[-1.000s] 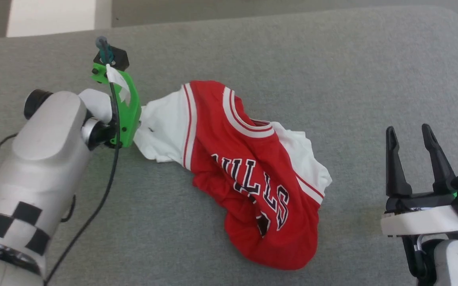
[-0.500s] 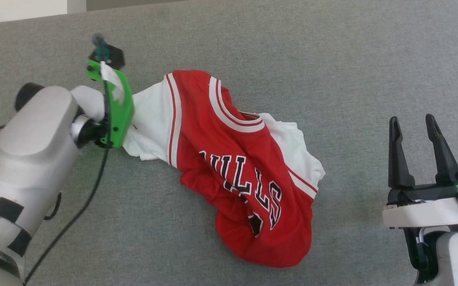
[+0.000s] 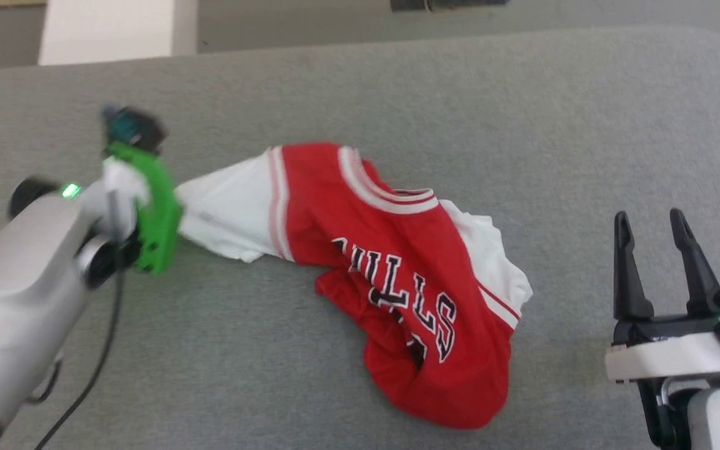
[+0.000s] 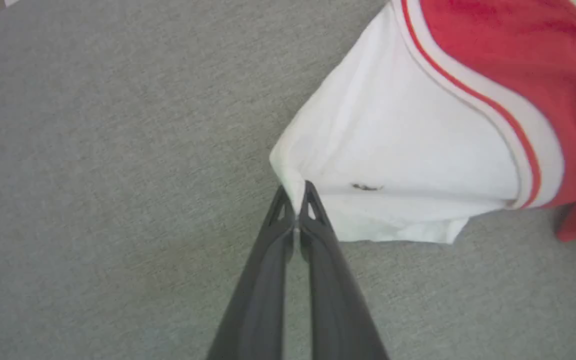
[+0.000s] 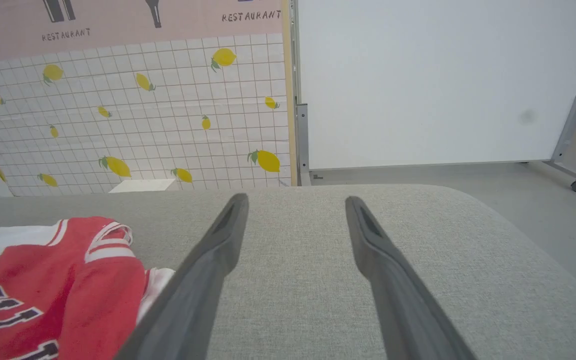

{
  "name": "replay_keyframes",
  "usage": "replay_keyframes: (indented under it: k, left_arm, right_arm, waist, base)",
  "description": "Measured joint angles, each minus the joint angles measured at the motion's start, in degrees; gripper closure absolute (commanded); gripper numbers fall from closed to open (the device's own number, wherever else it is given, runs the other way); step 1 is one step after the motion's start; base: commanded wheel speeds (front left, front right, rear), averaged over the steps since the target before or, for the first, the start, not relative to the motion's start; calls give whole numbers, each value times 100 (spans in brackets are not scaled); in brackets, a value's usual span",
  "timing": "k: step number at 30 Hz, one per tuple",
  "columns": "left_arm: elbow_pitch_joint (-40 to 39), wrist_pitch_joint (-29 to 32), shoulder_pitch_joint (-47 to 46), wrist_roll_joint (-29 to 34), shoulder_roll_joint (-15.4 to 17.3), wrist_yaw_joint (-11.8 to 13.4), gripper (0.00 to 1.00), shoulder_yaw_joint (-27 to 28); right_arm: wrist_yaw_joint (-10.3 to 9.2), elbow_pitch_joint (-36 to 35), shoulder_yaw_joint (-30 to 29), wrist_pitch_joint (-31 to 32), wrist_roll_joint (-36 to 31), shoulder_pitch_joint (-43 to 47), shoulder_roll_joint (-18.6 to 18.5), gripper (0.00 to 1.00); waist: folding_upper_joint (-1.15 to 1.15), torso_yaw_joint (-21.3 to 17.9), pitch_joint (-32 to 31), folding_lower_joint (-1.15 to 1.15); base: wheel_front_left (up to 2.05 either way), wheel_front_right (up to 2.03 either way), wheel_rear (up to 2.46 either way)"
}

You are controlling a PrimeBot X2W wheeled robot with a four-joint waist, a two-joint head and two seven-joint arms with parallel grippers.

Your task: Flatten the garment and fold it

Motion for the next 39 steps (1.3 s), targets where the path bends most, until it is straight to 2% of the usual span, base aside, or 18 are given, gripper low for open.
replay_keyframes:
  k: [3,6,17,18,19,23,26,28,30,33,35,37,39]
  left_arm:
    - [13,-121,416,-189,331,0,100,62]
    - [69,-167,835,-324,522,15,100,69]
    - [457,-271,2035,-926,622,278,100,163]
    - [479,-383,2075,-920,614,300,82,155]
    - [488,-530,2106,-865,602,334,0,143]
    - [471,-1597,2315,-793,516,450,0,333]
    - [322,-2758,2435,-609,513,625,0,535]
    - [145,-3674,2479,-296,517,932,0,650]
    - [-66,-4262,2524,45,514,1284,0,705]
    - [-611,-4414,2763,391,417,1780,0,1050]
    - [-1283,-4417,3004,894,315,2126,0,1586]
    - [-1846,-4434,3289,1345,174,2325,0,2145]
    - [-2315,-4436,3691,1886,-9,2423,0,2751]
  right_arm:
    - [0,24,-16,0,-13,112,0,0]
    - [0,38,-18,0,-46,211,0,0]
    - [0,114,25,0,-138,382,0,0]
    - [0,132,25,0,-153,430,0,0]
    - [0,154,22,0,-154,475,1,0]
    - [0,264,-83,0,-209,611,1,0]
    - [0,271,-215,0,-303,612,0,0]
    - [0,225,-294,0,-390,610,2,0]
    - [0,130,-374,0,-485,587,-1,0]
    - [0,54,-442,0,-669,452,-1,0]
    - [0,66,-450,0,-795,304,0,0]
    - [0,143,-423,0,-939,167,0,0]
    - [0,267,-367,0,-1106,-8,-1,0]
  waist:
    - [0,150,-168,0]
    - [0,304,-330,0]
    - [0,659,-857,0]
    - [0,669,-895,-1]
    - [0,676,-926,0]
    - [0,701,-1101,-1]
    - [0,723,-1253,0]
    - [0,754,-1360,-1]
    - [0,804,-1433,-1]
    - [0,914,-1498,-1]
    - [0,995,-1523,-1]
    - [0,1063,-1532,-1]
    - [0,1124,-1525,-1]
  base:
    - [0,0,0]
    - [0,0,0]
    - [0,0,0]
    - [0,0,0]
    - [0,0,0]
    - [0,0,0]
    - [0,0,0]
    - [0,0,0]
    - [0,0,0]
    - [0,0,0]
    - [0,0,0]
    - [0,0,0]
    - [0,0,0]
